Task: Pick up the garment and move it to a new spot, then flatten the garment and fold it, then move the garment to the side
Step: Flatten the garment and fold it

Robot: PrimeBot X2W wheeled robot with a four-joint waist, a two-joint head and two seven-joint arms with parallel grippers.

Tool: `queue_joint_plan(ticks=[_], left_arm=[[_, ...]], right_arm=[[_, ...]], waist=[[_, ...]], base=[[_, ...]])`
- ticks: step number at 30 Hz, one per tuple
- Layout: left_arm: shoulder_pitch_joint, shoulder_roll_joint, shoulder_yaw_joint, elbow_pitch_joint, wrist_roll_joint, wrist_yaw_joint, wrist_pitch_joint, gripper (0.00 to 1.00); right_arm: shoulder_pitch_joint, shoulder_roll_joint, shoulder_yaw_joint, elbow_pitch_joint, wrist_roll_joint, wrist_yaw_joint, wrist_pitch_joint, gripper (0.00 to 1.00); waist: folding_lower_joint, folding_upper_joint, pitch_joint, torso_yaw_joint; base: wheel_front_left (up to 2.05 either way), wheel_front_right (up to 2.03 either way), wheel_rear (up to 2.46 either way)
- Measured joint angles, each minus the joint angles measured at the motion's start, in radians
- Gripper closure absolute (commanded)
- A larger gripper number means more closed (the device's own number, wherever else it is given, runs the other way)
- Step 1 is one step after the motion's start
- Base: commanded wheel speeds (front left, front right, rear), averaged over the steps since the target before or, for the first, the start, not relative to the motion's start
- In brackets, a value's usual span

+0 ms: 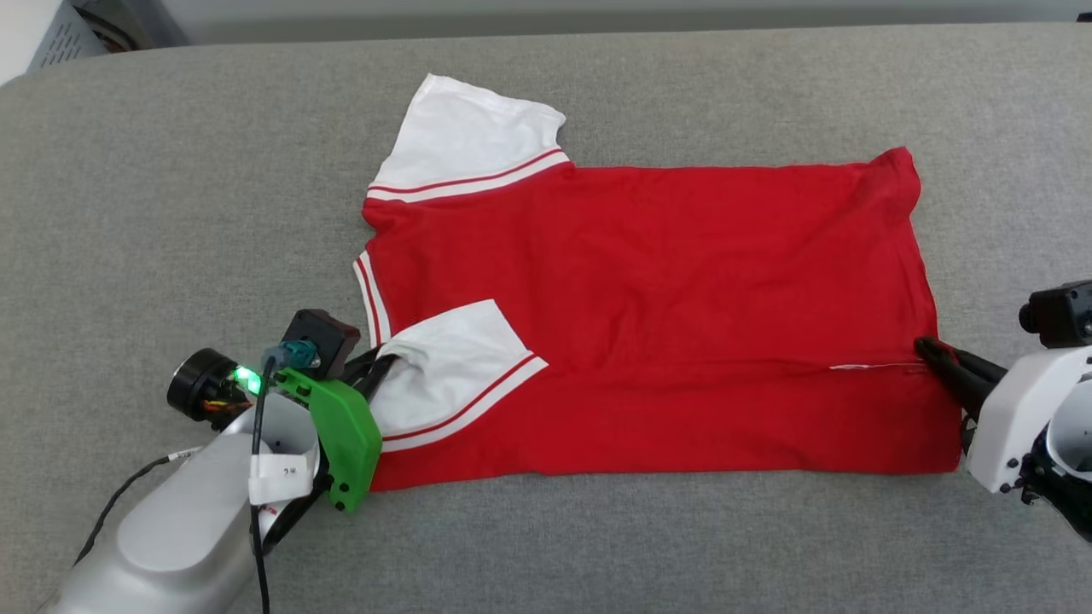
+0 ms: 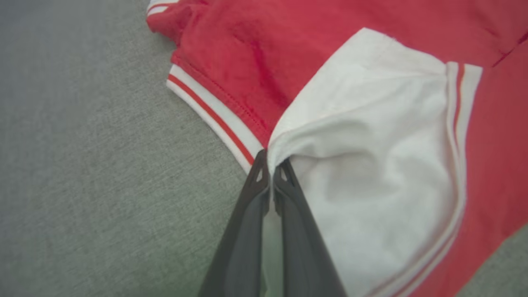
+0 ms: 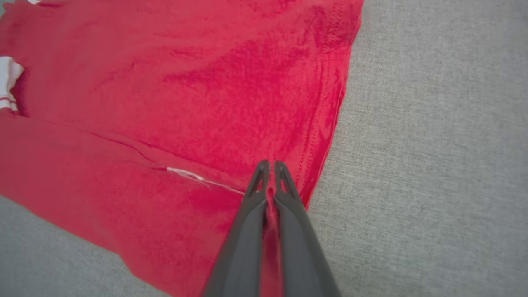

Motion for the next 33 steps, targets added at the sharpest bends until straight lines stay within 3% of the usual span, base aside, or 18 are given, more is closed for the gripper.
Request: queue_joint_plan(ticks=[11,12,13,14,20,25,29,33], left_arm=[[-0.060,-0.087,-0.038,0.191,-0.016,-0.030,-0.109,1.00],[-0.060,-0.092,-0.040,0.203,-0.016,-0.031,-0.122,1.00],[-0.060,-0.098,-0.041,0.216,-0.017,-0.032,-0.134,0.79],[-0.061,-0.102,-0.044,0.227,-0.019,-0.032,-0.142,0.00],[-0.063,-0.094,-0.039,0.253,-0.021,-0.035,-0.183,0.00],[-0.098,-0.062,-0.016,0.210,-0.063,-0.035,-0.152,0.00],[-0.134,-0.025,-0.011,0.135,-0.119,-0.035,-0.033,0.00],[-0.156,0.020,-0.037,0.051,-0.203,-0.035,0.154,0.00]], right_arm=[[-0.090,0.046,0.080,0.188,-0.005,0.000,-0.040,1.00],[-0.091,0.048,0.085,0.193,0.000,0.000,-0.047,0.80],[-0.091,0.050,0.089,0.200,0.007,0.000,-0.060,0.51],[-0.091,0.051,0.091,0.205,0.010,0.000,-0.073,0.00],[-0.084,0.041,0.091,0.202,0.021,0.000,-0.158,0.00],[-0.035,0.010,0.061,0.162,0.022,0.000,-0.206,0.00],[0.015,-0.002,0.034,0.126,0.021,0.000,-0.214,0.00],[0.046,-0.002,0.014,0.093,0.007,0.000,-0.211,0.00]], waist=[[0.0000,0.0000,0.035,0.008],[0.0000,0.0000,0.031,0.009],[0.0000,0.0000,0.026,0.010],[0.0000,0.0000,0.020,0.011],[0.0000,0.0000,-0.027,0.021],[0.0000,0.0000,-0.071,0.037],[0.0000,0.0000,-0.103,0.053],[0.0000,0.0000,-0.130,0.065]], base=[[0.00,0.00,0.00],[0.00,0.00,0.00],[0.00,0.00,0.00],[0.00,0.00,0.00],[0.00,0.00,0.00],[0.00,0.00,0.00],[0.00,0.00,0.00],[0.00,0.00,0.00]])
